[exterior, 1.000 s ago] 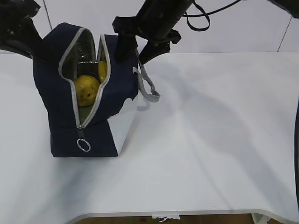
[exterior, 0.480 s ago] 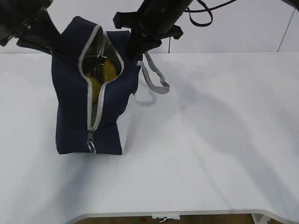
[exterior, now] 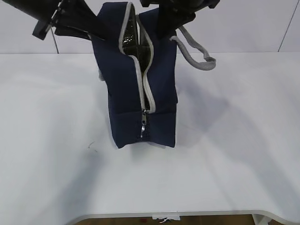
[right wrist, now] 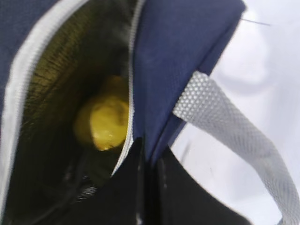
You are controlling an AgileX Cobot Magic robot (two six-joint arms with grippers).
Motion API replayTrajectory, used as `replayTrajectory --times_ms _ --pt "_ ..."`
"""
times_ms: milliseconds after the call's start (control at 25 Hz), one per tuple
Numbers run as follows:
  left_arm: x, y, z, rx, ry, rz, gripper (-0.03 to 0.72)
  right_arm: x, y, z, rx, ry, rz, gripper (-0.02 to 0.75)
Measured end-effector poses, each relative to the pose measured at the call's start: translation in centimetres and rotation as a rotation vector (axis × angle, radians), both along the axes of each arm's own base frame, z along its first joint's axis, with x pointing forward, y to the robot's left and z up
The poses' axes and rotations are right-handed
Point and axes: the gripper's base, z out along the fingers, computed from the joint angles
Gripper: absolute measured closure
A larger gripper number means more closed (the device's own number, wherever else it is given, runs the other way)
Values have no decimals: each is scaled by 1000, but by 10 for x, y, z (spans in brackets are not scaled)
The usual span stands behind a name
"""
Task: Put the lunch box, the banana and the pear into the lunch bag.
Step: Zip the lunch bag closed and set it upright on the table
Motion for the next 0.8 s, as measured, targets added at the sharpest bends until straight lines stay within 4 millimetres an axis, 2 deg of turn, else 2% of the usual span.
replayTrajectory --times_ms 240,560,680,800 --pt "8 -22 -22 -7 29 -19 680 2 -4 -4 -56 -8 -12 734" --pt "20 -28 -41 -8 45 8 676 6 -6 -10 -85 -8 -22 728" --pt "24 -30 -49 -9 61 12 646 12 -2 -24 -82 25 -41 669" --pt "28 -32 -59 -4 81 12 568 17 0 -35 -81 49 -56 517"
